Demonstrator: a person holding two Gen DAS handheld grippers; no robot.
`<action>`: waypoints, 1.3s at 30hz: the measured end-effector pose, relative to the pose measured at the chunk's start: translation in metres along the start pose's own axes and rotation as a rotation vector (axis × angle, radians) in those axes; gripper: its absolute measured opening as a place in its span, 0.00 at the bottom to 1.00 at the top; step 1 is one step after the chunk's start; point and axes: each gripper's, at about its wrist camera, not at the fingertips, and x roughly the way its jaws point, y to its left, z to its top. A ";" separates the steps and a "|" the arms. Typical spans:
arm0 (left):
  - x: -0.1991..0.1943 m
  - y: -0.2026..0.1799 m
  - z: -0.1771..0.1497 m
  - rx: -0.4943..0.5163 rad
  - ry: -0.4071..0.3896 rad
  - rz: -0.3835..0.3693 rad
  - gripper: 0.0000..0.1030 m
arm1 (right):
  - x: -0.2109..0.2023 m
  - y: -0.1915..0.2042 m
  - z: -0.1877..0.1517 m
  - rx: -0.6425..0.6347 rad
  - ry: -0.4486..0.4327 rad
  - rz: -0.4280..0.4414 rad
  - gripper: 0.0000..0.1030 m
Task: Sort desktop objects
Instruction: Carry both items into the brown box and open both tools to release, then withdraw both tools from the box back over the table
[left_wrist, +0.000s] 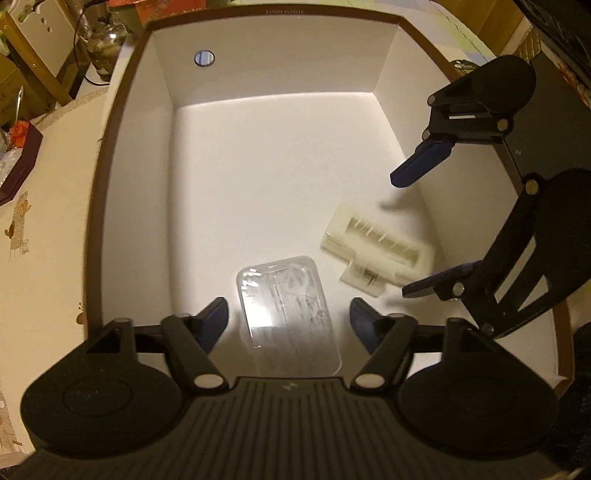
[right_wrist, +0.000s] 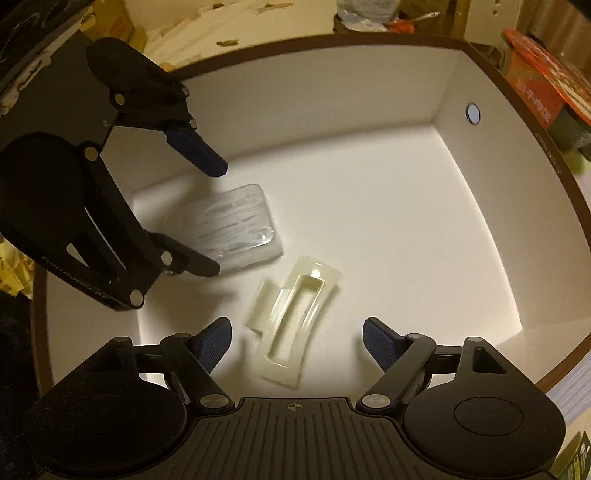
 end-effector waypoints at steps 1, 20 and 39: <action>-0.002 0.000 0.000 -0.002 -0.002 -0.002 0.68 | -0.001 -0.001 0.001 -0.003 0.002 0.001 0.79; -0.029 -0.021 -0.004 0.017 -0.035 0.076 0.79 | -0.029 0.003 -0.012 -0.012 -0.065 -0.045 0.79; -0.078 -0.055 -0.014 -0.008 -0.126 0.201 0.82 | -0.094 0.064 -0.037 -0.016 -0.235 -0.101 0.79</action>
